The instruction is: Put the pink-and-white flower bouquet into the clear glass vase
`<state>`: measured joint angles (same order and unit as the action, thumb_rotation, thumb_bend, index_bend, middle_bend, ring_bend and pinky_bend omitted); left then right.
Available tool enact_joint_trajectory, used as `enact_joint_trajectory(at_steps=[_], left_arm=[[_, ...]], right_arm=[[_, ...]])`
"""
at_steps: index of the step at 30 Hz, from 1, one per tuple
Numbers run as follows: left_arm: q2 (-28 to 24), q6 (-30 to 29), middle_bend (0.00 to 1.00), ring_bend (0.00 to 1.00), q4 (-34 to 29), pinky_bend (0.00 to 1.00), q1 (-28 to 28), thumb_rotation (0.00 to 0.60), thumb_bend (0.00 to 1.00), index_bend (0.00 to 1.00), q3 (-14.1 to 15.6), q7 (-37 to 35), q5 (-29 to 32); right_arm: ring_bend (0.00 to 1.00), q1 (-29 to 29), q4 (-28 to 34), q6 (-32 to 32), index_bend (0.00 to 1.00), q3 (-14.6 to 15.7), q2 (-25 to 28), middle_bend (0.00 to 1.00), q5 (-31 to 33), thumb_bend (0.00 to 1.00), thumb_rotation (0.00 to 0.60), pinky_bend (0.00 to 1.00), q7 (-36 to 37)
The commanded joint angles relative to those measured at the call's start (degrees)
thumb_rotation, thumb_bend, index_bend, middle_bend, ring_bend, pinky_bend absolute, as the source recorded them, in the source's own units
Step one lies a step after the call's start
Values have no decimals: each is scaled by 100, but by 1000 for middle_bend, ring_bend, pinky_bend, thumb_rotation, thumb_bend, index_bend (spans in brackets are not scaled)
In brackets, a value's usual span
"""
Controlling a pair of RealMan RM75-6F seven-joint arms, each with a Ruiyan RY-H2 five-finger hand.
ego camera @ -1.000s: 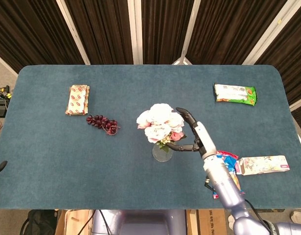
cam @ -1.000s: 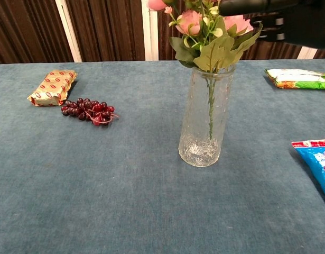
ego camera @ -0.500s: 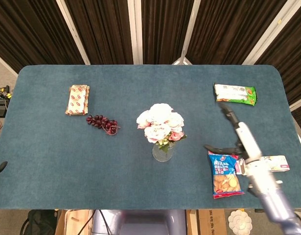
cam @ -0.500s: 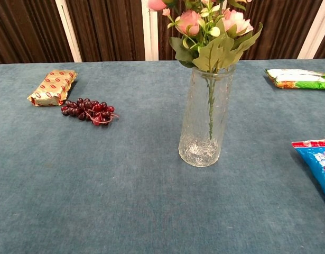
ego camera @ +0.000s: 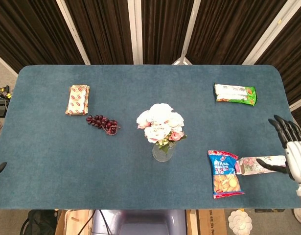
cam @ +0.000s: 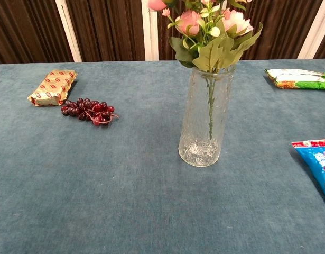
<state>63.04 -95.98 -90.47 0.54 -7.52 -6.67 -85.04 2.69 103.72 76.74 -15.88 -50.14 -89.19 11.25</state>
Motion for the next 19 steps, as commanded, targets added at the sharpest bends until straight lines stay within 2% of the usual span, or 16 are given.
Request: enact_joint_trajectory(at_steps=[1,2,7,13,19], left_arm=[[-20,-5,0,0,8,0,-11,600,188,100,-17,-51,28],[-32,4,0,0,14,0,-10,600,188,100,-13,-64,25],[-82,73,0,0,4,0,-13,600,188,100,23,-58,33],[-231,310,0,0,-138,0,-22,600,188,98,92,168,202],[-276,353,0,0,-228,0,-8,600,188,98,103,259,204]], right_arm=[[62,-322,-670,579,113,636,-704,53,-584,108,600,0,-1091],[62,-369,-809,630,113,775,-841,53,-738,108,600,0,-1493],[62,-426,-874,946,113,869,-1077,52,-900,108,600,0,-2338],[62,-450,-678,947,113,963,-938,52,-758,108,600,0,-2627],[62,-445,-641,1084,113,1017,-869,52,-739,107,600,0,-2484]])
